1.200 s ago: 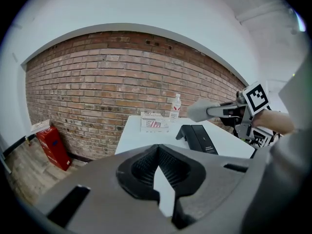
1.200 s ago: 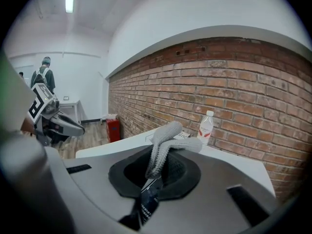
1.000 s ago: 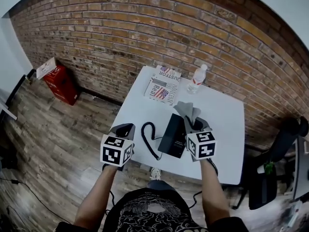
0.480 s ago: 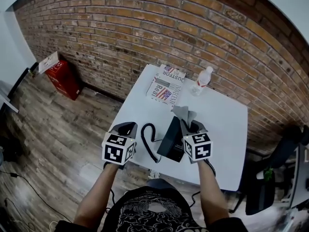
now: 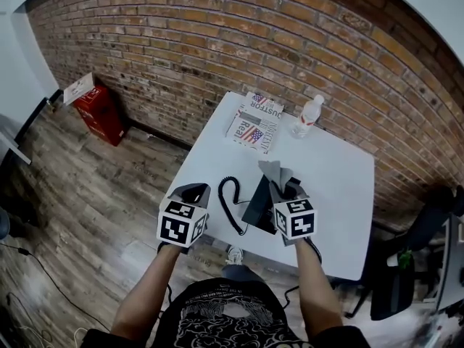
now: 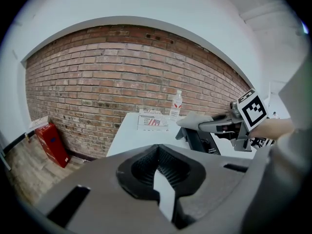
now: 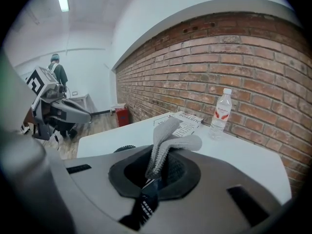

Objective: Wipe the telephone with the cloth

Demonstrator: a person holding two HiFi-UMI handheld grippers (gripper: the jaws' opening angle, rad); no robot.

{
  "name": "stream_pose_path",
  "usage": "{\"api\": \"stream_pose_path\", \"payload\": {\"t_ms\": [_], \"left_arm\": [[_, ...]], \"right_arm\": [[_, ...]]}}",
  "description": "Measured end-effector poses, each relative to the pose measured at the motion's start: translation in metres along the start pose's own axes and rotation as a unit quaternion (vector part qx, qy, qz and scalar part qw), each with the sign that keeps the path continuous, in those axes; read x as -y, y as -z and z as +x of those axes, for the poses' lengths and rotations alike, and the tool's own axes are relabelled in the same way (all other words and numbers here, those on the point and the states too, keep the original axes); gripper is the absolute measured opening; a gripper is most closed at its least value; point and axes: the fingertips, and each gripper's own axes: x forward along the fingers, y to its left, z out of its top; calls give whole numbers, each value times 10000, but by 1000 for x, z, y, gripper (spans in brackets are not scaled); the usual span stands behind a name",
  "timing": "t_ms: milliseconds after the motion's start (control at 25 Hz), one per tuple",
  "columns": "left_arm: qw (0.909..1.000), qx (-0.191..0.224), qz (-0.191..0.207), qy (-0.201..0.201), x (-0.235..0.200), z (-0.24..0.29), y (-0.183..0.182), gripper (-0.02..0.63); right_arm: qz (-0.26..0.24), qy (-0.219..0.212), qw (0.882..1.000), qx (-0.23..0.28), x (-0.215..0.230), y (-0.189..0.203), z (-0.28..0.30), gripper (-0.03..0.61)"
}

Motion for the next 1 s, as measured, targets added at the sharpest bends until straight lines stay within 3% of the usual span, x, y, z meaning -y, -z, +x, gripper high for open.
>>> {"api": "stream_pose_path", "payload": {"t_ms": [1000], "left_arm": [[10000,-23,-46,52,2,-50,35,6]], "right_arm": [[124,-146,9989,-424,-60,52,-19,9]]}}
